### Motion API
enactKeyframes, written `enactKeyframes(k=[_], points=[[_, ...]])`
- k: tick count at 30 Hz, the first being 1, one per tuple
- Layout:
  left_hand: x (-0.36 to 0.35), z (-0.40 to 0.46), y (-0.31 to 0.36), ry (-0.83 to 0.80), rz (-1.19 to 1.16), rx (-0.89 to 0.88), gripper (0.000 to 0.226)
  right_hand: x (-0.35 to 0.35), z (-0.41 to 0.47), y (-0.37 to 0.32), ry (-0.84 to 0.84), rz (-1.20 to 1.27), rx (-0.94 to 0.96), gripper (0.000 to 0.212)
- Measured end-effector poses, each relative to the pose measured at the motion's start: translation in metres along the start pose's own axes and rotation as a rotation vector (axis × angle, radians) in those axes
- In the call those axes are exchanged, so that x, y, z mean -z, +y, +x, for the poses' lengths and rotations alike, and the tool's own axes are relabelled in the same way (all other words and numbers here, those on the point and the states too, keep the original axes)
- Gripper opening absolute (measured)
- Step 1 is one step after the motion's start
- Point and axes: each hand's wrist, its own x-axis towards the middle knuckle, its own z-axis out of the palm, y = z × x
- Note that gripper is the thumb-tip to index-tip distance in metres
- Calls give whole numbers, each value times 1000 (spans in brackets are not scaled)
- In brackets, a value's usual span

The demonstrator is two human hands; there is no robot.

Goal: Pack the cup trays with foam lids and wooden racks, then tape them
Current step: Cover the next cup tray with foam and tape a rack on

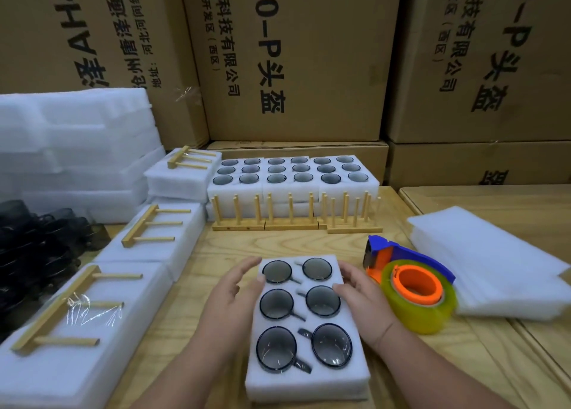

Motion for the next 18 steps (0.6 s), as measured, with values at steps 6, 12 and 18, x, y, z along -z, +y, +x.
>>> enactKeyframes(k=[6, 12, 18], points=[[-9, -12, -31, -2, -33, 83, 31, 3, -12, -6, -36, -8, -50, 46], [-14, -8, -28, 36, 6, 63, 37, 5, -18, -31, -52, -545, 17, 57], [-14, -7, -33, 28, 34, 72, 36, -44, -10, -42, -200, -1169, 176, 85]])
